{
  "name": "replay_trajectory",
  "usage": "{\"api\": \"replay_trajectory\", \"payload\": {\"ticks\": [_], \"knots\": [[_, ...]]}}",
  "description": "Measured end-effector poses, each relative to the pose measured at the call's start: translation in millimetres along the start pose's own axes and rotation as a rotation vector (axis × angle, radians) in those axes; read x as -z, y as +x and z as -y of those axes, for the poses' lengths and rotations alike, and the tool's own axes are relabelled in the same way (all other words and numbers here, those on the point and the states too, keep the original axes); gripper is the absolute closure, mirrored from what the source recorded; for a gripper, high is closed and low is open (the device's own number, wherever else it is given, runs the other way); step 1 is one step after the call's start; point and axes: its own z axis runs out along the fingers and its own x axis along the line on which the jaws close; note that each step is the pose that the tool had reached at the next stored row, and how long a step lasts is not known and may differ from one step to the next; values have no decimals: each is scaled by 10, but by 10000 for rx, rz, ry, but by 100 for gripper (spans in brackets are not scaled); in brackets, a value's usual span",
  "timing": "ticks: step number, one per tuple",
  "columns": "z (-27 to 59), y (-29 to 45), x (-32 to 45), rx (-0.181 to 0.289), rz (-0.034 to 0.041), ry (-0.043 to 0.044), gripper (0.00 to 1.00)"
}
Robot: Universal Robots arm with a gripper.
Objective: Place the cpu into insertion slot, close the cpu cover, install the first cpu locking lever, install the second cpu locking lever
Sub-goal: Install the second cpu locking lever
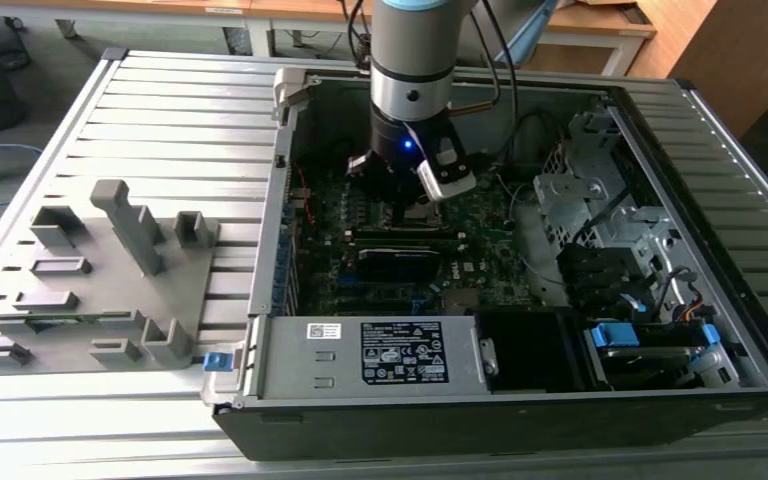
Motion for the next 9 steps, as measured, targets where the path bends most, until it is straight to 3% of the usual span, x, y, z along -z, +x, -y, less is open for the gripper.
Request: {"api": "replay_trajectory", "payload": {"ticks": [9], "knots": [[1, 1, -12, 0, -1, 3, 90]]}}
